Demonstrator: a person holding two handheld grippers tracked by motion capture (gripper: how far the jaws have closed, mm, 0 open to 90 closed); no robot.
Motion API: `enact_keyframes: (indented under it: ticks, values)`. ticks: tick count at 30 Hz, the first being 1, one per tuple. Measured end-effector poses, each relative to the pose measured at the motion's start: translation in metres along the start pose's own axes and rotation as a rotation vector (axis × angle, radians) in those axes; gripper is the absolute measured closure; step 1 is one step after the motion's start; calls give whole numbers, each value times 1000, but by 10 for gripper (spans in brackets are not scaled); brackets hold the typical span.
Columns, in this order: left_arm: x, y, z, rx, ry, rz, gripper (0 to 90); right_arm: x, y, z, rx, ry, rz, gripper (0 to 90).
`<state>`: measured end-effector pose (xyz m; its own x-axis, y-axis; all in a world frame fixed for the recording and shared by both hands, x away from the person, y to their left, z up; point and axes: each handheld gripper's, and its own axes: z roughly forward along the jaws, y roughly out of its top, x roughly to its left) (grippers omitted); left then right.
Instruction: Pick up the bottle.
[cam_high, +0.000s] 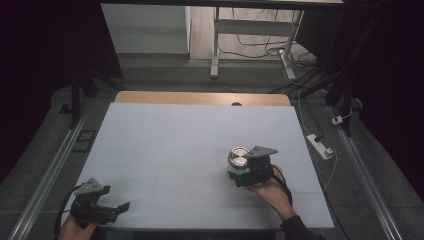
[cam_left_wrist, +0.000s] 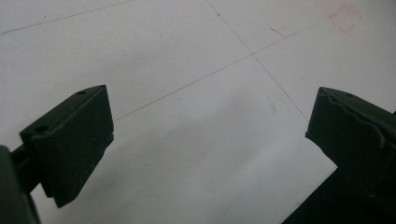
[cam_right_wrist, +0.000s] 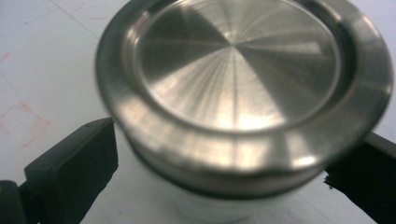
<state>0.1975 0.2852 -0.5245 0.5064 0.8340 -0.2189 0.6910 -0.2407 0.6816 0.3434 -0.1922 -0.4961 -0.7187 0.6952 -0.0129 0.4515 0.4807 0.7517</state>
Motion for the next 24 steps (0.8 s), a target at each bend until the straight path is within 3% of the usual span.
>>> enact_keyframes:
  ticks: [6, 9, 24]
  values:
    - [0, 0, 0, 4, 0, 2, 15, -2, 4, 2, -28, 2, 3, 51]
    - [0, 0, 0, 4, 0, 3, 15, -3, 4, 3, -37, 22, 3, 136]
    - [-1, 0, 0, 4, -5, 12, 17, -1, 7, 1, -27, 3, -40, 147]
